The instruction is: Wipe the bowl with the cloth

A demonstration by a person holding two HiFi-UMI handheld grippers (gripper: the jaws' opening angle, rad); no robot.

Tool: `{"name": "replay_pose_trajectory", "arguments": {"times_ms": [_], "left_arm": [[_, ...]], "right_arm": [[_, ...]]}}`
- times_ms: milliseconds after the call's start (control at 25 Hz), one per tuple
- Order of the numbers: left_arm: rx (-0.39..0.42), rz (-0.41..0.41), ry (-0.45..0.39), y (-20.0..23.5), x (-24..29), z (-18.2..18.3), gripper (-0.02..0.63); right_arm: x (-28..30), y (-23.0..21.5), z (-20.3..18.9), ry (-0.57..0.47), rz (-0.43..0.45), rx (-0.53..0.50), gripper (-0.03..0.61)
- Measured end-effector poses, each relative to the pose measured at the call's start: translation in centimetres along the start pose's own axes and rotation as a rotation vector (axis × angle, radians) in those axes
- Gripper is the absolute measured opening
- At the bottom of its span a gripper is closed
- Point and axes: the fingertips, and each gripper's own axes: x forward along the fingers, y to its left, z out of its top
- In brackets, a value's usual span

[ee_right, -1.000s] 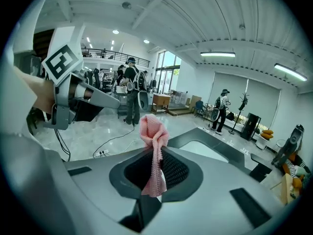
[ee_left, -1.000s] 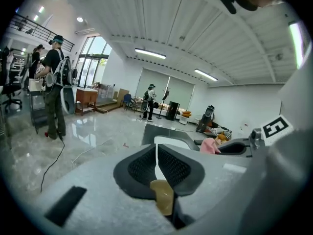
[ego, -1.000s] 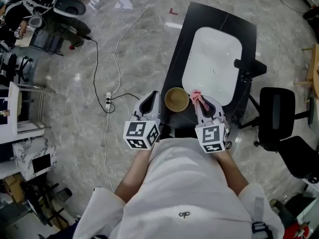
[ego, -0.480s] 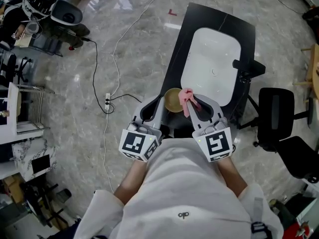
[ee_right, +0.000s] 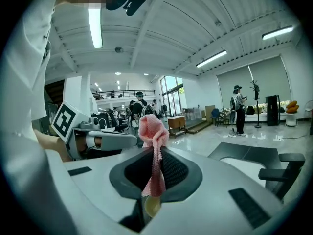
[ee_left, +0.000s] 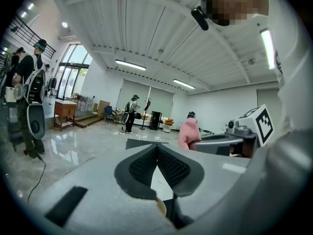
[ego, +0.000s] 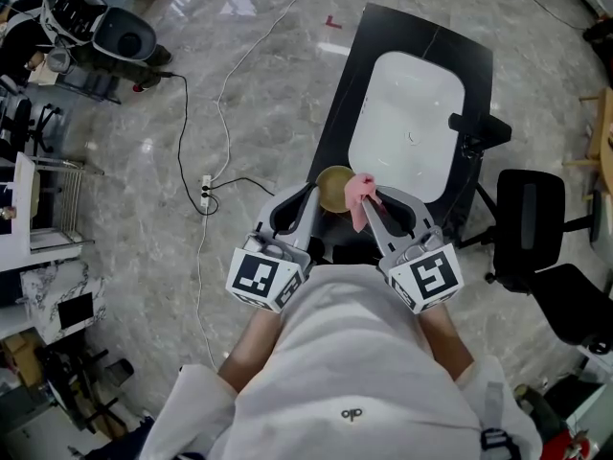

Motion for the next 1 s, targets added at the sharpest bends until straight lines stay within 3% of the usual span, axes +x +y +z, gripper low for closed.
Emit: {"name": "replay_pose_trajectory", "arguments": {"times_ms": [1000], "left_arm": [[-0.011,0.001,0.047,-0.1,0.8,-1.5,0.012]], "right_arm": [[-0.1,-0.8,-1.2,0.027,-0.033,0.011,0.026]]}}
